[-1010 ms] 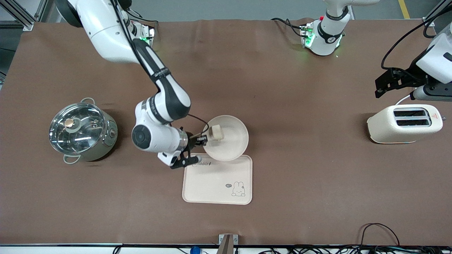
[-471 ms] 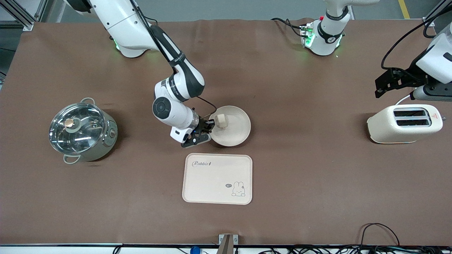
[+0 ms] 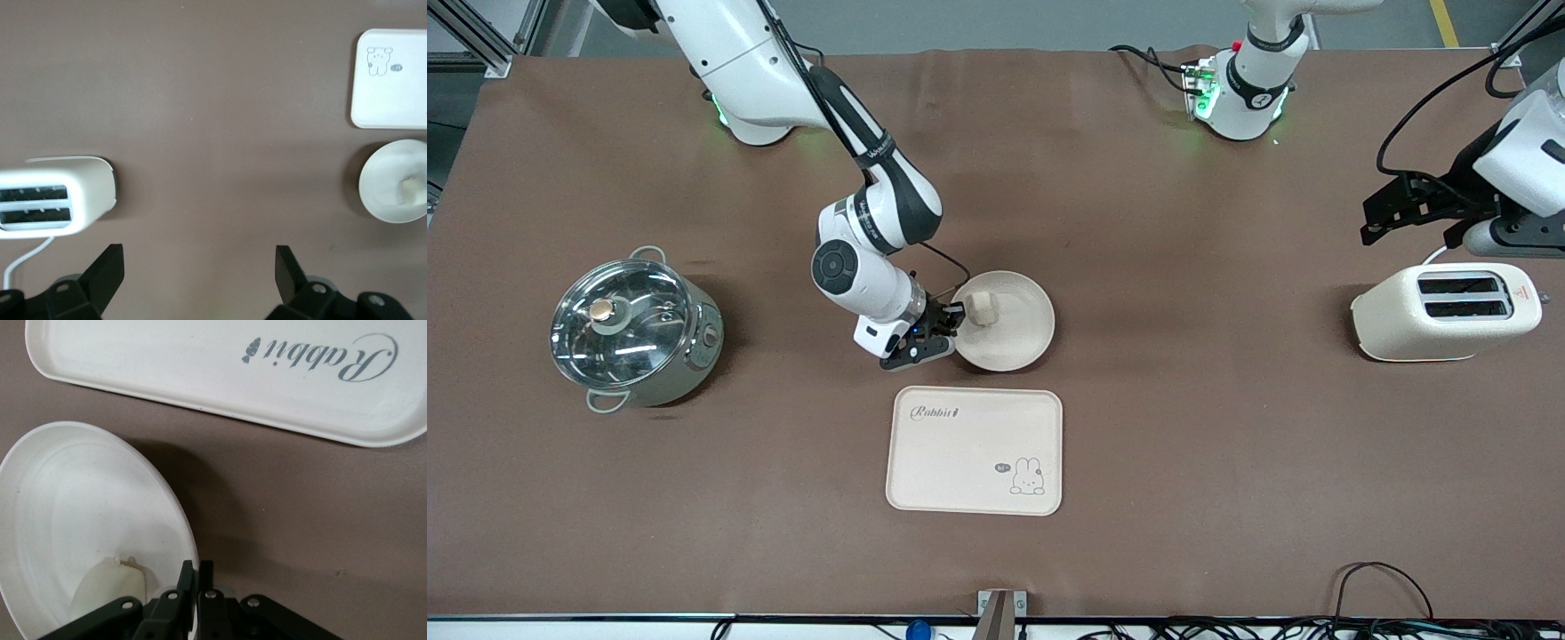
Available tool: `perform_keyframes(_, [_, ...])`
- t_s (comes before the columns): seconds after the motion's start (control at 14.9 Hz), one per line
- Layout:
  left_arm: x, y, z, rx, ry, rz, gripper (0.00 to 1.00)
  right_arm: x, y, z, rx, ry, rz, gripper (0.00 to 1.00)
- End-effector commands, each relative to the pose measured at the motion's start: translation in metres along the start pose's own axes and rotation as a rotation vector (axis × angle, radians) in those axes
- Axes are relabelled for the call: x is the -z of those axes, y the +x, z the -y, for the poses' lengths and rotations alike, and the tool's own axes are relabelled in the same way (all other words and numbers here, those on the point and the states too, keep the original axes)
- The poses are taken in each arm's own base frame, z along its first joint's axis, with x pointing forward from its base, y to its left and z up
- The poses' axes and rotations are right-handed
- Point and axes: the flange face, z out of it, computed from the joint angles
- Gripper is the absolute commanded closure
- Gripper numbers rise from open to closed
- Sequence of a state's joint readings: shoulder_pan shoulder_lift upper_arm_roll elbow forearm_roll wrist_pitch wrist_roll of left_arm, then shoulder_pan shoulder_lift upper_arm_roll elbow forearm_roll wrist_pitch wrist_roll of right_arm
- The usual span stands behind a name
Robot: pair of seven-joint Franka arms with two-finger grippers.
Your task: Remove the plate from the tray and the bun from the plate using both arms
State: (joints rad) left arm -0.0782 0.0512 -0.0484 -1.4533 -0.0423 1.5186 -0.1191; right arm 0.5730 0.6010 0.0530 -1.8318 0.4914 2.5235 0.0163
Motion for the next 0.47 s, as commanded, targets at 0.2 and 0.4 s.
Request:
perform_keyframes(0.2, [0.003, -0.013, -0.034, 0.091, -0.017, 0.027, 0.0, -0.004, 0.004, -0.01, -0.032, 0.019, -0.003, 0.8])
perform_keyframes(0.4, [0.004, -0.019, -0.061, 0.111, -0.018, 0.028, 0.0, -0.006, 0.01, -0.013, -0.042, 0.022, -0.003, 0.61])
